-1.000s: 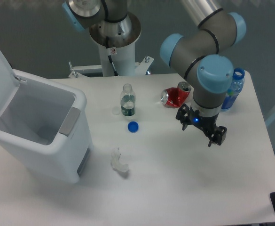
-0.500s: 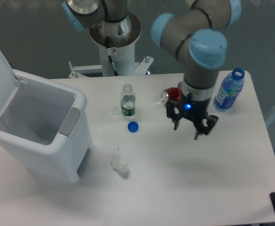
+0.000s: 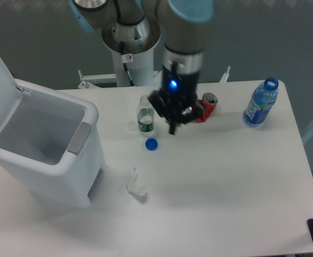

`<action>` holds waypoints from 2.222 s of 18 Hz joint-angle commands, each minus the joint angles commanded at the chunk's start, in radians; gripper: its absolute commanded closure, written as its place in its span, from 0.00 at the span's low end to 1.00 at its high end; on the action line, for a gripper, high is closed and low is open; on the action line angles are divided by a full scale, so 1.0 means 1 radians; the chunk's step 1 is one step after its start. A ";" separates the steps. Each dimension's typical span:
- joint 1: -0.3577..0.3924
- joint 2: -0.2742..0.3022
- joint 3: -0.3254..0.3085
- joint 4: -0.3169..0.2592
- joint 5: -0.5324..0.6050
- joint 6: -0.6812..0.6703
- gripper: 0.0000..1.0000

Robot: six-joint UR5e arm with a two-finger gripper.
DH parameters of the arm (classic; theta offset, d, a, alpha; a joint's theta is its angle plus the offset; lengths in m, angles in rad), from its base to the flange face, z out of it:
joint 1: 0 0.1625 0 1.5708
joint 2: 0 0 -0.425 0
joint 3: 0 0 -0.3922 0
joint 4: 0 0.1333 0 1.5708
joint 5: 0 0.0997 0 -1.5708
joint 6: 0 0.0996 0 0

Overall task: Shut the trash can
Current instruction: 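Raise the gripper and swing it toward the open trash can lid, then move the gripper behind the raised lid of the trash can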

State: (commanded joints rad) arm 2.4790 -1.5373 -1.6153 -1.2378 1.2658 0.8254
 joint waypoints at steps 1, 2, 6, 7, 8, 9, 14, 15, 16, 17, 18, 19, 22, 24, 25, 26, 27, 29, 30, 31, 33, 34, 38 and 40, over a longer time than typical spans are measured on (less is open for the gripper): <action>-0.006 0.031 -0.005 -0.006 -0.020 -0.015 0.94; -0.014 0.060 -0.011 -0.009 -0.034 -0.031 0.94; -0.103 0.140 -0.048 -0.008 -0.063 -0.055 0.94; -0.123 0.157 -0.051 -0.005 -0.066 -0.072 0.94; -0.139 0.173 -0.051 -0.002 -0.066 -0.095 0.94; -0.155 0.187 -0.051 0.000 -0.069 -0.112 0.94; -0.228 0.247 -0.048 0.031 -0.123 -0.127 0.94; -0.242 0.256 -0.048 0.031 -0.132 -0.127 0.94; -0.256 0.270 -0.049 0.031 -0.138 -0.127 0.94; -0.271 0.276 -0.051 0.029 -0.141 -0.129 0.94; -0.291 0.282 -0.051 0.029 -0.141 -0.132 0.94; -0.311 0.284 -0.051 0.031 -0.141 -0.140 0.94; -0.364 0.276 -0.049 0.035 -0.146 -0.141 0.93; -0.382 0.261 -0.049 0.053 -0.164 -0.143 0.93; -0.394 0.253 -0.048 0.057 -0.174 -0.138 0.93; -0.414 0.250 -0.046 0.058 -0.177 -0.137 0.93; -0.428 0.249 -0.045 0.058 -0.177 -0.135 0.93; -0.446 0.246 -0.045 0.058 -0.177 -0.132 0.93; -0.451 0.240 -0.045 0.058 -0.177 -0.132 0.93; -0.457 0.227 -0.041 0.060 -0.177 -0.132 0.93; -0.469 0.211 -0.035 0.061 -0.177 -0.132 0.93; -0.476 0.206 -0.029 0.069 -0.177 -0.134 0.93; -0.502 0.161 -0.006 0.100 -0.175 -0.144 0.93; -0.506 0.152 0.008 0.116 -0.174 -0.155 0.93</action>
State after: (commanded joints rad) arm 1.9727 -1.3851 -1.6077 -1.1215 1.0922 0.6704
